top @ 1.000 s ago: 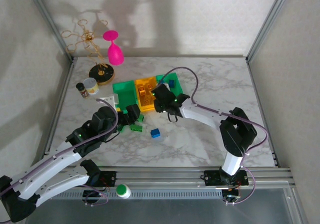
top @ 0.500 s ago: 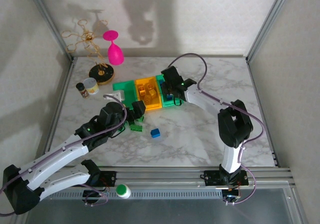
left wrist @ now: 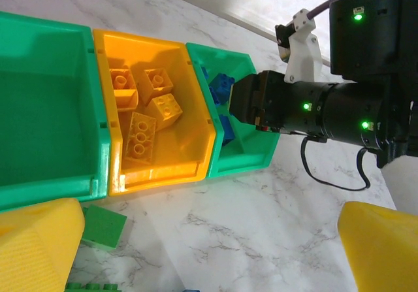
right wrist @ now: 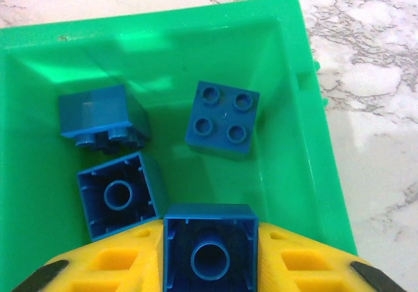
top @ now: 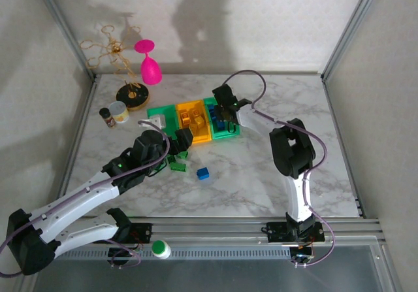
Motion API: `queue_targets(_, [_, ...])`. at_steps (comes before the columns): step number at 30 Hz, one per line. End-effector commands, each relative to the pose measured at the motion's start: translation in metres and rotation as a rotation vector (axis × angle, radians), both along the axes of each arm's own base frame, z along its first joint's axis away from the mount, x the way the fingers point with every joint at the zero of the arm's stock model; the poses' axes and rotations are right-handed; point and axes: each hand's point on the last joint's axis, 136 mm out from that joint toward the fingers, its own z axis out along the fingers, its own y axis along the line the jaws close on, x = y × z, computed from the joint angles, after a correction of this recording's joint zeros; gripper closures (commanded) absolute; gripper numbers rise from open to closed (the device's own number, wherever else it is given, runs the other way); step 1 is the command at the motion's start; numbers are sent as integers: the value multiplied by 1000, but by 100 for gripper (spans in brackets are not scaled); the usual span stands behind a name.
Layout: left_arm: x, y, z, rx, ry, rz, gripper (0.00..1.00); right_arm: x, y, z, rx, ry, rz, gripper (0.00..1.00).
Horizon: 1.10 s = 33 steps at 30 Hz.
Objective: Sort the legos into containers by color
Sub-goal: Place the lego in the container.
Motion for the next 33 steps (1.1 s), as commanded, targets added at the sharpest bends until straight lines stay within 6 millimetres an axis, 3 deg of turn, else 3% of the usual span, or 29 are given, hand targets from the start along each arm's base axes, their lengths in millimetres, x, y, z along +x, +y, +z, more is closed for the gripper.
queue_targets(1, [3, -2, 17, -6, -45, 5, 0, 13, 3, 0, -4, -13, 14, 66])
queue_targets(9, [4, -1, 17, 0, -47, 6, 0, 16, 5, -5, -12, -5, 23, 63])
queue_targets(18, [4, -2, 22, 0, -54, 1, 0, 18, 5, 7, -6, -28, 23, 54])
queue_targets(21, [4, -2, 24, -2, -57, 3, 0, 16, 5, 20, 10, -45, 25, 53])
queue_targets(27, [2, 0, 28, -7, -57, 6, 0, 1, 8, 46, 71, -67, 46, 50])
queue_targets(33, [-7, 6, 31, -14, -51, -3, 0, -30, 6, 57, 90, -66, 63, 47])
